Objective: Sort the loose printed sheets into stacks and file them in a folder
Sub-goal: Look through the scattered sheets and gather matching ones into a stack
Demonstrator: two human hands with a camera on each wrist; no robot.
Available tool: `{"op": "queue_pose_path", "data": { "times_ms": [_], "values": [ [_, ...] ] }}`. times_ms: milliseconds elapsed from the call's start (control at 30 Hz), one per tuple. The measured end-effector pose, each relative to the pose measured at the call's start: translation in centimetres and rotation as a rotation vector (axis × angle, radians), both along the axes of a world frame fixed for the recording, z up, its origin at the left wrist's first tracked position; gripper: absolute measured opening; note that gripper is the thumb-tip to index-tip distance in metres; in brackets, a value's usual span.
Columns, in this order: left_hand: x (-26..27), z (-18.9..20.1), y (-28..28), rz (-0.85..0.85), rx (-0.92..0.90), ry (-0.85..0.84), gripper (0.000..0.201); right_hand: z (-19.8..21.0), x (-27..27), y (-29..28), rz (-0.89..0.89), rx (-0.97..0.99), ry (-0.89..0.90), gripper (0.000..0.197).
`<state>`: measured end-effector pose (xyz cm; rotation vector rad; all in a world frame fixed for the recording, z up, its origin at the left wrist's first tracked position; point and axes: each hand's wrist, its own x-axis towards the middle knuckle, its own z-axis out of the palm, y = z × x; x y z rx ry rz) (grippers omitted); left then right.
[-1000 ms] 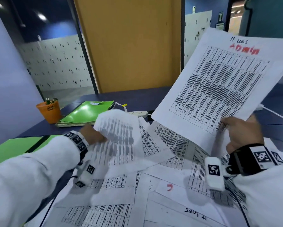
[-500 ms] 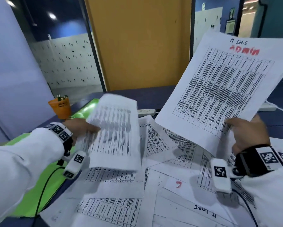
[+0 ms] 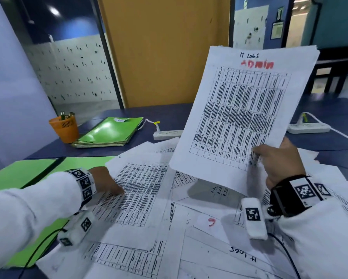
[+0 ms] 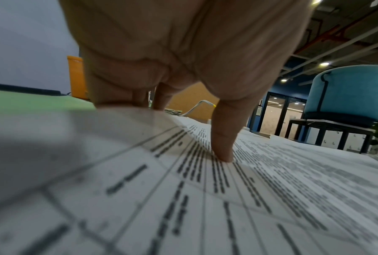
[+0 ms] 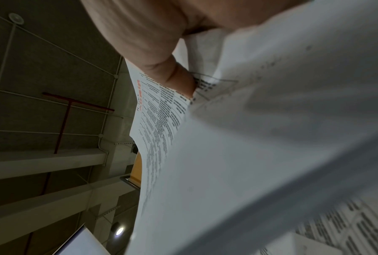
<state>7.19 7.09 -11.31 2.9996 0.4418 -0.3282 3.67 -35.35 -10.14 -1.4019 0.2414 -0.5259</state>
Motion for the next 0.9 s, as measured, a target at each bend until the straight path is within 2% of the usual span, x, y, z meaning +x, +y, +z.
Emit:
{"op": "queue_pose_path", "data": {
  "times_ms": [400, 567, 633, 767, 833, 900],
  "values": [
    [-0.3, 0.3, -1.0, -0.014, -0.003, 0.024, 0.037, -0.7, 0.1, 0.6, 0.061, -0.058, -0.056, 0.031],
    [-0.4, 0.3, -0.7, -0.009, -0.109, -0.103, 0.037, -0.7, 0.1, 0.6, 0.079, -0.045, -0.063, 0.032],
    [0.0, 0.3, 0.0, -0.009, -0.341, -0.175, 0.042, -0.7, 0.1, 0.7, 0.08, -0.045, -0.054, 0.032],
    [-0.6, 1.0, 0.2, 0.032, -1.085, -0.343, 0.061, -0.5, -0.1, 1.3, 0.117, -0.071, -0.037, 0.032],
    [-1.5, 2.0, 0.0, -0.012, -1.237, -0.339, 0.069, -0.3, -0.5, 1.7, 0.163, -0.076, -0.022, 0.034],
    [-2.5, 2.9, -1.0, -0.061, -1.251, -0.362, 0.07, -0.2, -0.8, 2.1, 0.202, -0.086, 0.003, 0.032]
  ]
}}
